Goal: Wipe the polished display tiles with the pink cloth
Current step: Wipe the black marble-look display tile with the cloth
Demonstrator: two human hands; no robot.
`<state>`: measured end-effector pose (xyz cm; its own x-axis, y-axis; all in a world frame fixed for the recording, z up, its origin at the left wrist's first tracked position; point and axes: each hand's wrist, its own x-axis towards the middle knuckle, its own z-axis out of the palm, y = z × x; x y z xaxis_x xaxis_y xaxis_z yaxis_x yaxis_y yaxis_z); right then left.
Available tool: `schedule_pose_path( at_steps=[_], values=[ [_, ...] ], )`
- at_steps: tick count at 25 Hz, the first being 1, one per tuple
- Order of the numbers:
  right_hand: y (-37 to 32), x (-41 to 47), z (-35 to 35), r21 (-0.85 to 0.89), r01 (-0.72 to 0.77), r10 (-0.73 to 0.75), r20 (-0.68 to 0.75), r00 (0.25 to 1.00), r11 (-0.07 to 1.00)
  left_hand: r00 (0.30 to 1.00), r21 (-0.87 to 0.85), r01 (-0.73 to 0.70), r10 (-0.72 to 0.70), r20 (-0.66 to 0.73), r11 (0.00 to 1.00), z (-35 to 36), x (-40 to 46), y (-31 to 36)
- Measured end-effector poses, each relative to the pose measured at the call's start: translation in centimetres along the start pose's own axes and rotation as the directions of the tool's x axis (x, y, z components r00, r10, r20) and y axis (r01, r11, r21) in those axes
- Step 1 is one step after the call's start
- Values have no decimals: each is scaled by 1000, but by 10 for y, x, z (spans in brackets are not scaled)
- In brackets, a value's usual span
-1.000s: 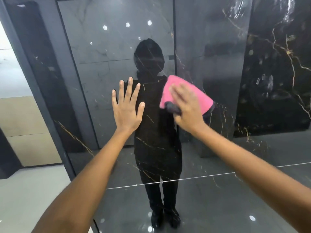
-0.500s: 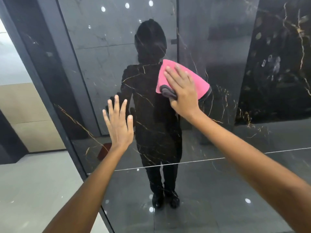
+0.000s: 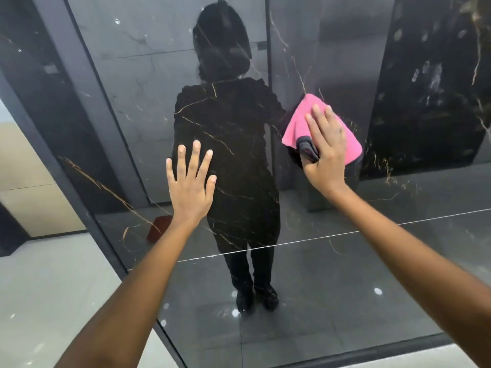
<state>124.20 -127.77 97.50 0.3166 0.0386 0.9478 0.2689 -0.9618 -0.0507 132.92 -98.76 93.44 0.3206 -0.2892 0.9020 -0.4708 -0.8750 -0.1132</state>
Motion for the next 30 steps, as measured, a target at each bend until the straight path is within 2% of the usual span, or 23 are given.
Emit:
schedule_pose_path(
  at_steps=[2,3,5,6,7,8,10,11,12,13,15,16,17,18,19,21,22,24,25,27,28,29,30],
  values=[
    [-9,-59,18,-56,21,-17,79,997,998,999,22,-24,24,-23,999,2,-1,1],
    [-14,-102,31,-61,231,-208,262,942,971,999,29,-29,30,-26,999,3,0,0],
    [-7,-167,36,47,671,-577,558,597,740,999,31,-35,36,-35,999,4,0,-1],
    [5,-174,39,87,742,-634,590,500,665,998,36,-39,40,-44,999,5,-1,-1],
    [7,-166,41,62,726,-635,538,554,685,998,40,-40,42,-53,998,6,-2,0],
    [-3,-148,41,20,615,-553,462,693,788,997,38,-38,40,-59,999,7,-2,-1],
    [-33,-105,48,-17,235,-223,260,940,972,997,19,-35,37,-72,999,10,-4,-2],
    [-49,-93,56,-22,174,-164,235,958,985,996,16,-41,42,-80,999,10,-4,-2],
    [-64,-94,66,-38,273,-251,292,923,961,995,15,-48,49,-88,999,9,-4,-3],
    [-76,-110,78,-39,484,-425,418,803,874,994,13,-54,55,-93,998,9,-4,-3],
    [-78,-161,92,96,834,-694,611,382,544,996,20,-52,53,-73,998,7,-3,-4],
    [-65,-176,86,158,877,-712,656,250,454,997,31,-48,49,-63,998,7,-3,-4],
    [-47,-182,77,187,881,-736,638,228,435,998,34,-38,40,-52,999,7,-2,-3],
    [-24,-181,68,181,851,-759,567,319,493,999,31,-30,31,-42,999,7,-3,-3],
    [-3,-171,51,152,755,-698,529,483,638,999,34,-29,30,-34,999,7,-4,-2],
    [30,-140,18,-44,380,-334,393,857,924,999,53,-33,34,-25,998,7,-3,-2],
    [33,-126,7,-83,104,-77,283,956,991,999,59,-34,35,-18,998,6,-1,-2],
    [-1,-126,14,-97,-268,283,202,938,958,1000,47,-16,17,-19,999,2,0,1],
    [-25,-139,26,-119,-238,262,268,927,964,999,16,17,-16,-29,1000,-1,0,4],
    [-55,-181,49,-96,211,-151,424,893,973,995,-80,84,-88,-49,993,-7,2,20],
    [-50,-189,52,-125,410,-316,452,834,903,994,-125,87,-95,-62,988,-10,6,31],
    [-32,-182,47,-162,464,-358,439,824,871,994,-155,71,-83,-71,985,-11,10,40],
    [-8,-166,40,-203,381,-295,354,887,902,996,-168,45,-58,-72,985,-11,14,47]
  ],
)
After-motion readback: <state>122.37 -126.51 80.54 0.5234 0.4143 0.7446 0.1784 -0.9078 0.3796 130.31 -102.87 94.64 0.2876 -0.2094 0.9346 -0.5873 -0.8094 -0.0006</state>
